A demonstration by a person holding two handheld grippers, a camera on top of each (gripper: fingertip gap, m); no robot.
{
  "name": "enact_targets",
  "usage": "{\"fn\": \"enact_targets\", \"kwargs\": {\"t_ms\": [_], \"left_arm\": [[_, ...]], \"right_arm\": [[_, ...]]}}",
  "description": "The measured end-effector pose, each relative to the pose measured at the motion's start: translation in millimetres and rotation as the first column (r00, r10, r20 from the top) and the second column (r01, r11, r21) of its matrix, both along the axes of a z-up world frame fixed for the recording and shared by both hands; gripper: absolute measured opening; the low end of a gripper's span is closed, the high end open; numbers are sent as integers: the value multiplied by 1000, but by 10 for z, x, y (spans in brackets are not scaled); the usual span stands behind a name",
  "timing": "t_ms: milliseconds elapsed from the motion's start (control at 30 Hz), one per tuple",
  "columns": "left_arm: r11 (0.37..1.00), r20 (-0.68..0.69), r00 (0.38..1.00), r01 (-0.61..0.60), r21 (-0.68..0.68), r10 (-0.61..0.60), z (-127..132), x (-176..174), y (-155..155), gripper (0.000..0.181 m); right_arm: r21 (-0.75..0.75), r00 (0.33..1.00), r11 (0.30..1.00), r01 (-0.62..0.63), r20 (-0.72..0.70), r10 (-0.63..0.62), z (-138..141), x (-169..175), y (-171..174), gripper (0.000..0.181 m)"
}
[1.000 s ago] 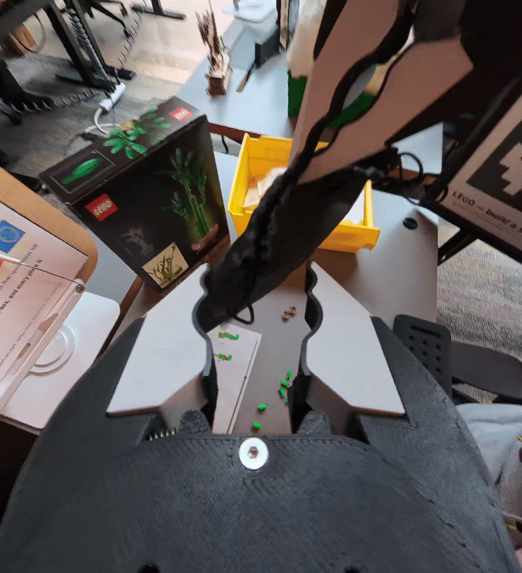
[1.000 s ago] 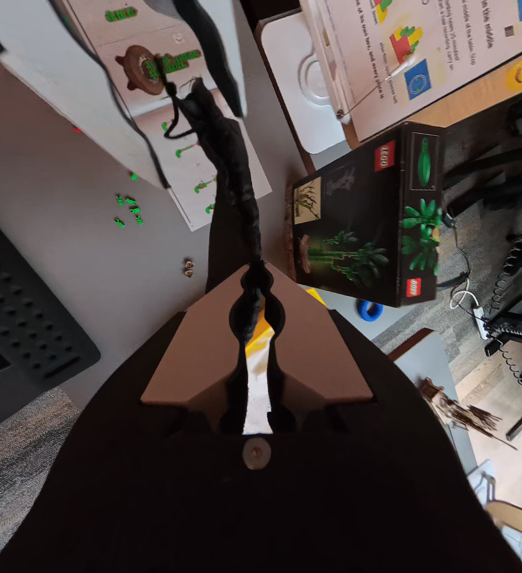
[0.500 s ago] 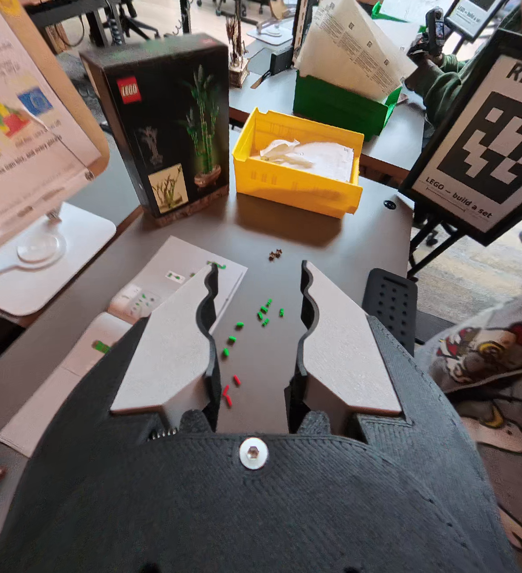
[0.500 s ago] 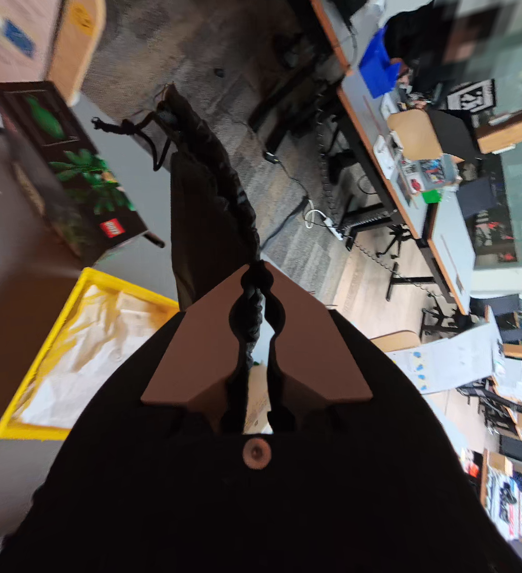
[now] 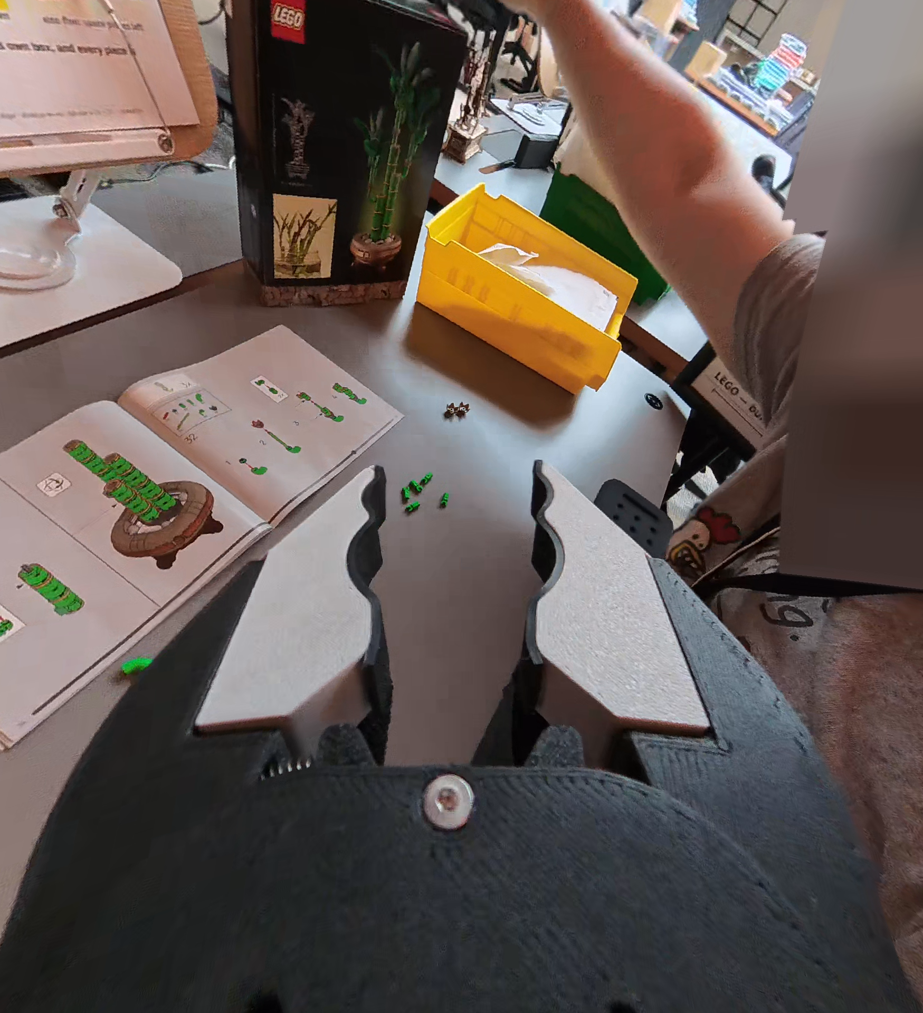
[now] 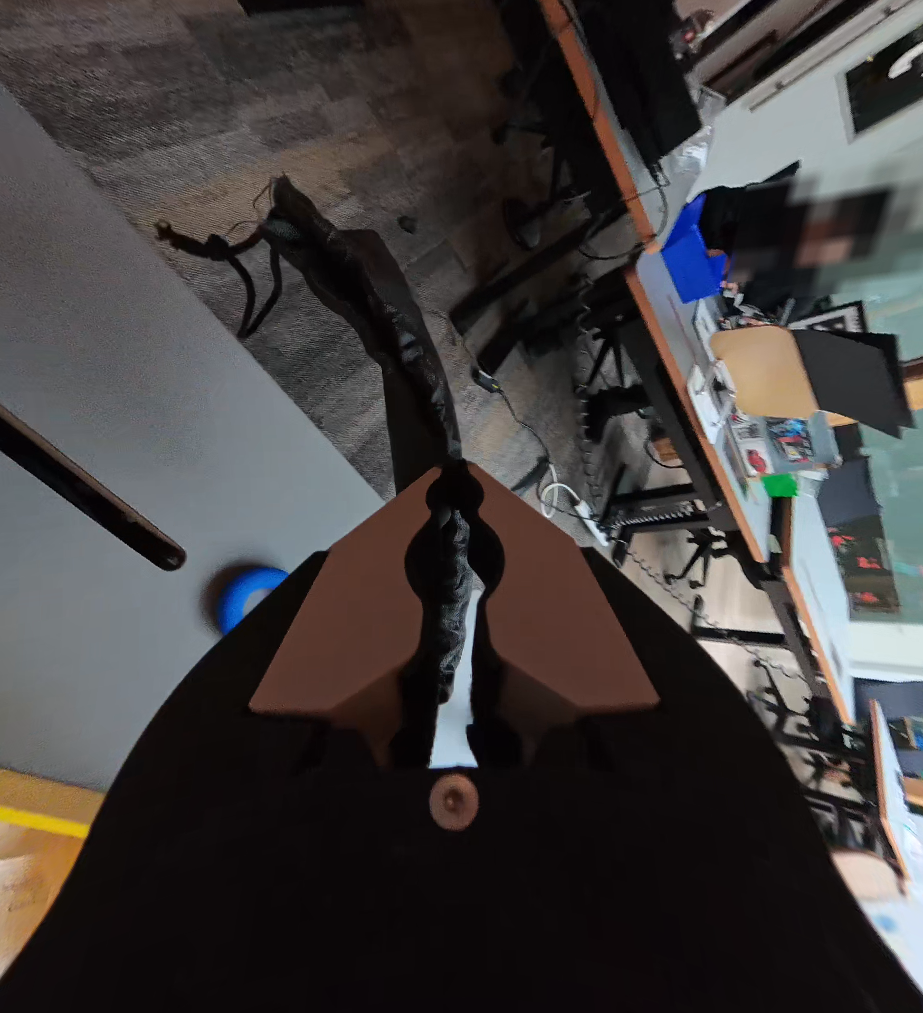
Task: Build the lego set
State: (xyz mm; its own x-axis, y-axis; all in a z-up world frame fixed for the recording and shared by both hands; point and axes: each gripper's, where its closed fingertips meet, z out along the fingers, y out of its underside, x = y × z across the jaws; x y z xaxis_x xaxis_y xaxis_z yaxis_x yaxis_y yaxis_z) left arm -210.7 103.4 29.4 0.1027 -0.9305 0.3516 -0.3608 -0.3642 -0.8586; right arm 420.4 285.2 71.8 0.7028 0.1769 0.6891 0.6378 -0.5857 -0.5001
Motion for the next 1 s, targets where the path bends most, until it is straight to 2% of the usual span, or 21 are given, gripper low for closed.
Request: {"fn": "enact_targets", "kwargs": {"t_ms": [167,233,367,667,767,1000], "left_arm": [[999,2,999,-48,8,48,85,-49,0,50],[998,-4,999,-47,30,47,121,-38,-31,50],[998,-13,1000,-26,57,27,158,30,-116,50],[999,-5,1000,10,42,-10,154,129,-234,49],[999,4,1000,28,28,-28,150,150,-277,49],[999,15,999,45,28,-45,150,118,-298,49]], "right_arm": [[-102,990,991,-91,-114,79,-898,-127,163,0],[-146,981,981,-125,-165,101,-1151,-206,152,0],[-220,953,958,-182,-282,116,-1484,-347,60,0],[-380,900,906,-187,-437,2,-2020,-486,-149,0],[-397,881,897,-193,-472,-19,-2117,-581,-154,0],[-448,893,876,-179,-448,-47,-2243,-672,-175,8]]}}
